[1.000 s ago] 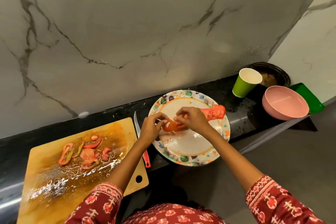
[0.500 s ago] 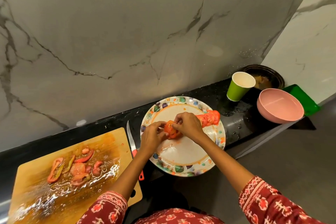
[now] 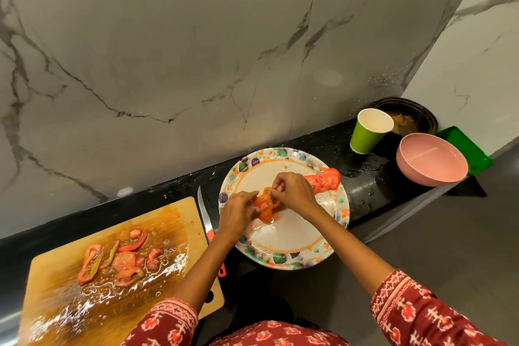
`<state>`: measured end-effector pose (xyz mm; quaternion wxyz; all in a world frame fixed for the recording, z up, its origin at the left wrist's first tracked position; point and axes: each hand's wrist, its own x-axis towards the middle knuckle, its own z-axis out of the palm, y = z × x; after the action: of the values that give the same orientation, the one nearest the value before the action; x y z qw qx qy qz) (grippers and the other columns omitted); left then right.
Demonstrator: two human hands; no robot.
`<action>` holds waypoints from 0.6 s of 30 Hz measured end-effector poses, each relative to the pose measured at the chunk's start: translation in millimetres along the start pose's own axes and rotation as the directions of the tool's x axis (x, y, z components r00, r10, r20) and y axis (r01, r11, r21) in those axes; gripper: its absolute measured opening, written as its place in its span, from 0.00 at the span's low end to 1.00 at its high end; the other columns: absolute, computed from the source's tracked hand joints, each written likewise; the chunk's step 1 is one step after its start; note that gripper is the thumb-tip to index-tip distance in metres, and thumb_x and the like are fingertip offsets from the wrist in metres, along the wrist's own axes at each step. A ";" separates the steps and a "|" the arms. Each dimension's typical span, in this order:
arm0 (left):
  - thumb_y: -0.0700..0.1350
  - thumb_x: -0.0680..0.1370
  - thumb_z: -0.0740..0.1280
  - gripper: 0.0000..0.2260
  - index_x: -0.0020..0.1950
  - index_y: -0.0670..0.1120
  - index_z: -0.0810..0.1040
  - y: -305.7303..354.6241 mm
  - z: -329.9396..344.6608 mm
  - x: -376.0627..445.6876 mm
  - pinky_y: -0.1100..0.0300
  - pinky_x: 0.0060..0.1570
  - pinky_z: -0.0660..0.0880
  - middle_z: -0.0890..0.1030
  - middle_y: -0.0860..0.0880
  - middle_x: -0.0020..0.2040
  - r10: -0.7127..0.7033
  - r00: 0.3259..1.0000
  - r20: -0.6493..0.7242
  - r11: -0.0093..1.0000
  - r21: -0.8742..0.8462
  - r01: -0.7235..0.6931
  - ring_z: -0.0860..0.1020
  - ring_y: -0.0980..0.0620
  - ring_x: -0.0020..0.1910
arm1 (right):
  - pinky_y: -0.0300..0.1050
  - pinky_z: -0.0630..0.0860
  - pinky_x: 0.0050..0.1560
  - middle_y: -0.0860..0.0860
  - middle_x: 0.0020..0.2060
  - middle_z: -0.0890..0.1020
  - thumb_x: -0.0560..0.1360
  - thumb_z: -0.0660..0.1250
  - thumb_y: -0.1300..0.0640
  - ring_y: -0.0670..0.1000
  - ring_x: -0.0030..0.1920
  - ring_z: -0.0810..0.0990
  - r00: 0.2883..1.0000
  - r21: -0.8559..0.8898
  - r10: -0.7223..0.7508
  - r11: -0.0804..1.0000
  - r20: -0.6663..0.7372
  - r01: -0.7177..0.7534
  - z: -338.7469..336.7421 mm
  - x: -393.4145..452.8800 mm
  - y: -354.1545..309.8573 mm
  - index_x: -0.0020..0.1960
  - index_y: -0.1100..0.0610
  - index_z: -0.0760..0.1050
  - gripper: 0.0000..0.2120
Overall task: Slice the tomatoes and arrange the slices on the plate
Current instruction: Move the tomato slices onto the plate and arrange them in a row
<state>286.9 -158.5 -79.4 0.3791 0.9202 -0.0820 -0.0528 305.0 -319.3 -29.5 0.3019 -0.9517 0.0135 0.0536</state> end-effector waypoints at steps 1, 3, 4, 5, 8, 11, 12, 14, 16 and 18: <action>0.42 0.75 0.69 0.19 0.66 0.44 0.74 -0.1 -1.1 0.3 0.55 0.56 0.71 0.78 0.45 0.59 0.001 1.000 -0.004 1.000 0.001 -0.001 0.74 0.48 0.59 | 0.37 0.67 0.34 0.53 0.44 0.82 0.72 0.71 0.55 0.46 0.42 0.75 1.000 -0.002 0.004 1.000 -0.001 -0.004 -0.8 -0.7 -1.1 0.47 0.58 0.79 0.07; 0.43 0.75 0.68 0.19 0.65 0.45 0.74 -1.4 -2.6 0.6 0.56 0.53 0.73 0.79 0.46 0.58 0.002 1.000 -0.019 1.000 -0.002 -0.002 0.75 0.50 0.57 | 0.37 0.67 0.33 0.52 0.44 0.82 0.72 0.71 0.55 0.47 0.42 0.77 1.000 0.003 0.007 1.000 -0.014 -0.007 -2.2 -1.8 -3.2 0.47 0.58 0.79 0.07; 0.43 0.75 0.68 0.18 0.65 0.46 0.74 -1.4 -4.6 0.2 0.57 0.51 0.73 0.79 0.47 0.58 0.007 1.000 -0.029 1.000 -0.002 -0.007 0.76 0.51 0.56 | 0.36 0.67 0.32 0.52 0.44 0.82 0.72 0.71 0.54 0.47 0.42 0.76 1.000 0.007 0.004 1.000 -0.026 -0.004 -3.4 -2.2 -5.3 0.47 0.58 0.79 0.07; 0.43 0.76 0.67 0.17 0.65 0.47 0.74 -2.0 -6.3 -0.7 0.58 0.50 0.73 0.79 0.48 0.58 0.013 0.999 -0.039 1.000 0.002 -0.013 0.76 0.51 0.55 | 0.35 0.66 0.32 0.52 0.44 0.82 0.72 0.71 0.54 0.46 0.41 0.76 0.999 0.008 -0.001 1.000 -0.036 0.001 -4.3 -2.9 -7.4 0.47 0.57 0.79 0.08; 0.44 0.75 0.69 0.17 0.63 0.48 0.76 -4.9 -16.1 -3.5 0.57 0.50 0.73 0.80 0.50 0.56 0.032 0.996 -0.083 0.999 0.005 -0.032 0.76 0.52 0.54 | 0.34 0.66 0.32 0.51 0.44 0.82 0.73 0.70 0.52 0.45 0.42 0.75 0.998 0.011 -0.030 0.999 -0.046 0.030 -5.7 -4.4 -17.5 0.47 0.57 0.79 0.09; 0.44 0.74 0.70 0.17 0.62 0.47 0.77 -10.1 -33.1 -11.2 0.56 0.51 0.73 0.80 0.50 0.53 0.038 0.990 -0.134 0.999 -0.006 -0.039 0.76 0.52 0.51 | 0.37 0.69 0.35 0.52 0.42 0.82 0.74 0.69 0.51 0.47 0.41 0.76 0.997 0.024 -0.068 0.997 -0.040 0.069 -2.1 -10.0 -33.6 0.46 0.58 0.79 0.10; 0.44 0.74 0.70 0.16 0.62 0.47 0.77 -13.4 -38.1 -13.3 0.55 0.50 0.74 0.80 0.50 0.53 0.035 0.989 -0.146 0.999 -0.007 -0.036 0.76 0.52 0.51 | 0.39 0.71 0.37 0.52 0.42 0.82 0.74 0.69 0.51 0.47 0.41 0.76 0.996 0.027 -0.080 0.996 -0.038 0.081 0.7 -11.4 -38.0 0.45 0.58 0.79 0.10; 0.44 0.74 0.69 0.15 0.61 0.47 0.77 -23.9 -51.6 -22.6 0.54 0.50 0.75 0.80 0.50 0.52 0.026 0.984 -0.178 1.000 0.005 -0.025 0.77 0.52 0.51 | 0.43 0.74 0.41 0.52 0.41 0.82 0.73 0.69 0.51 0.48 0.42 0.78 0.994 0.031 -0.105 0.994 -0.026 0.106 9.2 -16.1 -52.8 0.44 0.58 0.79 0.09; 0.44 0.75 0.68 0.14 0.61 0.49 0.77 -39.5 -65.4 -36.1 0.54 0.51 0.75 0.80 0.50 0.53 -0.006 0.977 -0.212 1.000 0.010 0.009 0.77 0.51 0.51 | 0.45 0.75 0.42 0.52 0.40 0.82 0.73 0.69 0.52 0.50 0.42 0.79 0.990 0.047 -0.141 0.989 -0.008 0.141 21.3 -21.2 -70.0 0.43 0.58 0.79 0.08; 0.43 0.75 0.68 0.15 0.62 0.49 0.76 -55.8 -78.2 -52.2 0.54 0.53 0.75 0.80 0.50 0.55 -0.048 0.970 -0.239 0.999 0.010 0.051 0.76 0.52 0.53 | 0.43 0.73 0.40 0.52 0.40 0.82 0.73 0.68 0.52 0.49 0.40 0.78 0.985 0.061 -0.172 0.983 0.020 0.170 34.4 -26.4 -87.4 0.43 0.58 0.79 0.09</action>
<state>254.4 -55.6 -61.7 0.3776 0.9246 -0.0133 0.0494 280.6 -228.2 -4.4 0.3337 -0.9393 -0.0704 0.0389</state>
